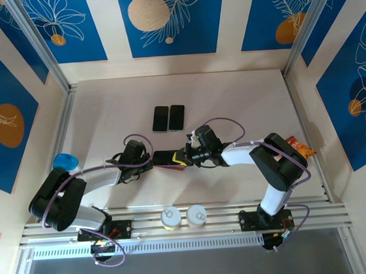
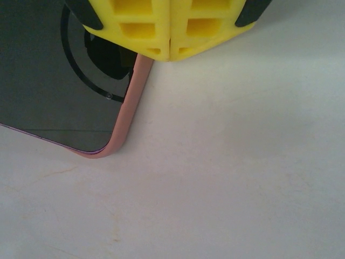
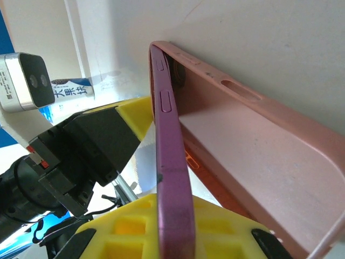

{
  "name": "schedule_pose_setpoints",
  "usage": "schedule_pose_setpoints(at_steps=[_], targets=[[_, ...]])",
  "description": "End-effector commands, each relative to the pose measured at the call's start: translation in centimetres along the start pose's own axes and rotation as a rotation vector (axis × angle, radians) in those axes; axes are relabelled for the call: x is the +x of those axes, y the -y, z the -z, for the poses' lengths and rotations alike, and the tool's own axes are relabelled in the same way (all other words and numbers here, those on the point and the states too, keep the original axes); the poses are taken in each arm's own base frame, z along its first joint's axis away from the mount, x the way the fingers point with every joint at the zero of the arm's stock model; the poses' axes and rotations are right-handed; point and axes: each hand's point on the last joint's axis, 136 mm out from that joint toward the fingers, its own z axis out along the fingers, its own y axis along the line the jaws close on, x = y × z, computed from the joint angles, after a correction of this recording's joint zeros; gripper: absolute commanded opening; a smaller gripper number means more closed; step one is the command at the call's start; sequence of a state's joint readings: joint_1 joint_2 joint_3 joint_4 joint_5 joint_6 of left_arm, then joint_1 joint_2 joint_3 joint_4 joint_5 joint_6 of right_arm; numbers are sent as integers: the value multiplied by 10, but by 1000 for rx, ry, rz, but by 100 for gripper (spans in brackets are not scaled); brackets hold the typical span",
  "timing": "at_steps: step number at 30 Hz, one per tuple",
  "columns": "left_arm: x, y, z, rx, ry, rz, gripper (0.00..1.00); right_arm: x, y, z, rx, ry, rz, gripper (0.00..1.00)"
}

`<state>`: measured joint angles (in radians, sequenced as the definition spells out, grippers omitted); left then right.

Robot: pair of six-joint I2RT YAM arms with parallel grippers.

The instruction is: Put the phone into the phone case

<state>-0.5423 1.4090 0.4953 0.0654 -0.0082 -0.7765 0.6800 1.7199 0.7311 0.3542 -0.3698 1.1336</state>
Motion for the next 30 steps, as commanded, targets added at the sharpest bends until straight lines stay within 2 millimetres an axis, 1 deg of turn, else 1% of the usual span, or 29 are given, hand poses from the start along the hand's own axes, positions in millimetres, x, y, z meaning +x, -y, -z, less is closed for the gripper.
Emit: schedule_pose_setpoints(at_steps=[1,3,10,13,17,22,26,30], targets=[[13,40,2,160,-44,-41,0,25,54,-5,181,-62,-94,0],[11,40,4,160,-37,-41,0,26,56,-3,200,-65,-91,0],[8,39,9,163,-15,-39,0,28,58,3,261,-72,-71,15],[7,39,11,163,-7,-40,0,29,58,4,276,-79,-68,19],[6,39,13,164,0,-41,0,28,57,4,290,-84,-66,21],[5,39,16,164,10,-40,0,29,56,5,307,-88,-65,31],[3,39,18,164,22,-42,0,28,55,6,326,-91,-63,32],[1,39,21,164,33,-42,0,28,54,8,350,-102,-63,39]])
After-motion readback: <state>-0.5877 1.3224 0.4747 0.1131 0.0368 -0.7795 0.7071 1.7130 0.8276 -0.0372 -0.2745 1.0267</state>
